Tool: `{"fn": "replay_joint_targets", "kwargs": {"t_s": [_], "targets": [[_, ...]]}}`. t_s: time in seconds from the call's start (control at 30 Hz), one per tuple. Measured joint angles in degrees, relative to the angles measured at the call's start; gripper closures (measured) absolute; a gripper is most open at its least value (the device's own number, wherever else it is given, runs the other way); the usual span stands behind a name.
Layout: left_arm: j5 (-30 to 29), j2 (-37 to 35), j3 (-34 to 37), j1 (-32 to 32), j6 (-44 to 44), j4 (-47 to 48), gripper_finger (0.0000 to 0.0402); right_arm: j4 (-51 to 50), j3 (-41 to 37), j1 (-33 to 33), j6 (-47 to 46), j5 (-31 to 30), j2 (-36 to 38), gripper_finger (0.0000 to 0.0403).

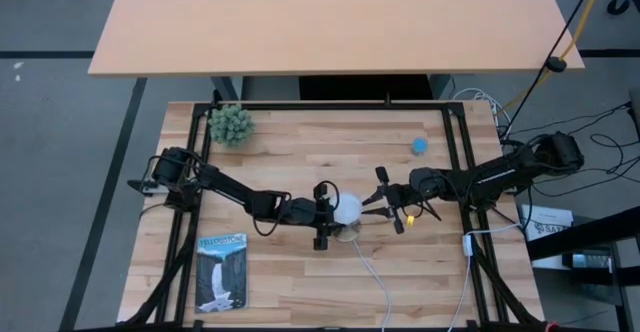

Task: Screw lightbulb
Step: Insert the lightbulb into the desk lamp

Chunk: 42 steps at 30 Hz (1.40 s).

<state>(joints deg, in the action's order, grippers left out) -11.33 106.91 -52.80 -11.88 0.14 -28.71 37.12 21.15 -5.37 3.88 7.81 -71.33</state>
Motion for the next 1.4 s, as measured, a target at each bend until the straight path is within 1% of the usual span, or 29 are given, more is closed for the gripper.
{"fn": "replay_joint_targets", "kwargs": {"t_s": [0.1, 0.27, 0.53, 0.7, 0.83, 1.4], "targets": [[0.00, 0.00, 0.00, -0.06, 0.03, -0.02, 0.0190, -0.02, 0.00, 0.00, -0.02, 0.00, 0.00, 0.0317], [0.00, -0.09, 0.00, -0.31, 1.06, -0.53, 0.0189, -0.06, 0.00, 0.00, -0.22, -0.01, 0.00, 0.0317], [-0.04, -3.53, -0.07, -0.57, 1.97, 0.11, 0.0188, -0.11, 0.00, 0.00, -0.15, -0.04, 0.00, 0.0316], [-0.04, -3.61, -0.07, -0.55, 1.93, 0.48, 0.0188, -0.13, 0.00, 0.00, -0.11, -0.18, 0.00, 0.0316], [-0.07, -3.58, -0.06, -0.61, 1.73, 2.51, 0.0188, -0.17, 0.00, 0.00, -1.27, -0.20, 0.00, 0.0316], [-0.09, -3.58, -0.04, -0.68, 1.33, 2.56, 0.0188, -1.36, 0.00, 0.00, -1.70, -0.35, 0.00, 0.0316]]}}
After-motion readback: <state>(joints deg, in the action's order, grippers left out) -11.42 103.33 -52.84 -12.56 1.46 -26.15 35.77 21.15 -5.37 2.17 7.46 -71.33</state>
